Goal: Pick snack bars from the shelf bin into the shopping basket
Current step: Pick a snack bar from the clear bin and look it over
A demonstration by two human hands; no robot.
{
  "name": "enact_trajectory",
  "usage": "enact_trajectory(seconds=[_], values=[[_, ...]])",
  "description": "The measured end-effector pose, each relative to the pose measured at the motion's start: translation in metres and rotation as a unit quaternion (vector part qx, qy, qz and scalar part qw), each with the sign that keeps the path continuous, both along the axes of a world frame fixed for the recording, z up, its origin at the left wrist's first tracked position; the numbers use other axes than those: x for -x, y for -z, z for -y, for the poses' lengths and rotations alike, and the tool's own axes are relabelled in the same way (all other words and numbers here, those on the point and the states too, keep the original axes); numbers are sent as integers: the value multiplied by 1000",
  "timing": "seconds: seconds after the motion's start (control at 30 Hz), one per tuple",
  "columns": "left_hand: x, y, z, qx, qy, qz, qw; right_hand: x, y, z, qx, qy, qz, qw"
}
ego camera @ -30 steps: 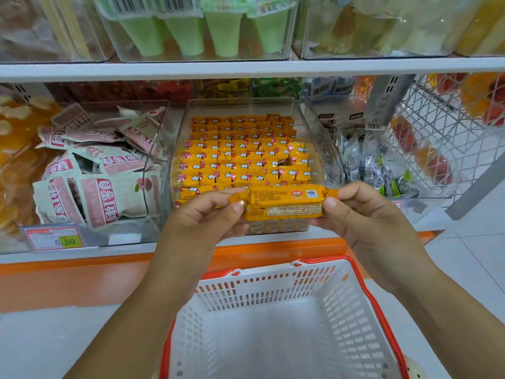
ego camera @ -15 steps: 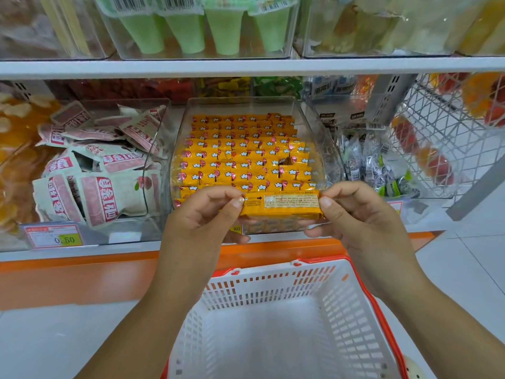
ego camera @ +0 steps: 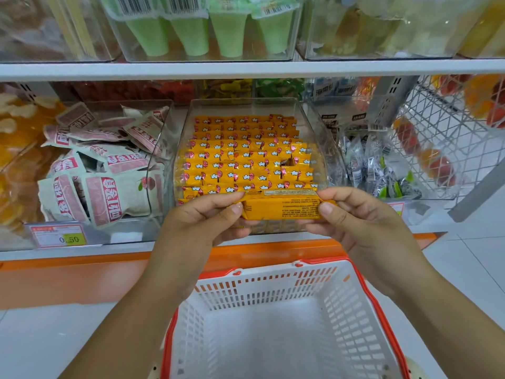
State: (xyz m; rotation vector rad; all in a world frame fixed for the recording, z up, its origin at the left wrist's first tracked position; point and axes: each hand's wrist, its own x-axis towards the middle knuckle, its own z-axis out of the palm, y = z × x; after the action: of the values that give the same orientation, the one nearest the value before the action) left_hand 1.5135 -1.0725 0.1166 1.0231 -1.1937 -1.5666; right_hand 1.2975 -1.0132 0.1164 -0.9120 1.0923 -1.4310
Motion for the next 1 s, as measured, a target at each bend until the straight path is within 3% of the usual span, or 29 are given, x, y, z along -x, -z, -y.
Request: enact_trajectory(seconds=[0.4, 0.6, 0.77, 0.87, 1.0], values=[[-2, -4, 3, -25, 62, 21, 998, 3, -3, 2, -16, -20, 20, 999], [8, 0, 5, 54, 23, 160, 985, 3, 5, 5, -6, 51, -53, 997], [15, 6, 16, 113, 29, 257, 959, 1, 9, 11, -41, 70, 3, 997], [19, 13, 23, 177, 26, 333, 926, 0, 11, 14, -50, 108, 38, 992], [26, 22, 40, 316, -2, 470, 824, 7, 4, 18, -12, 184, -30, 982]])
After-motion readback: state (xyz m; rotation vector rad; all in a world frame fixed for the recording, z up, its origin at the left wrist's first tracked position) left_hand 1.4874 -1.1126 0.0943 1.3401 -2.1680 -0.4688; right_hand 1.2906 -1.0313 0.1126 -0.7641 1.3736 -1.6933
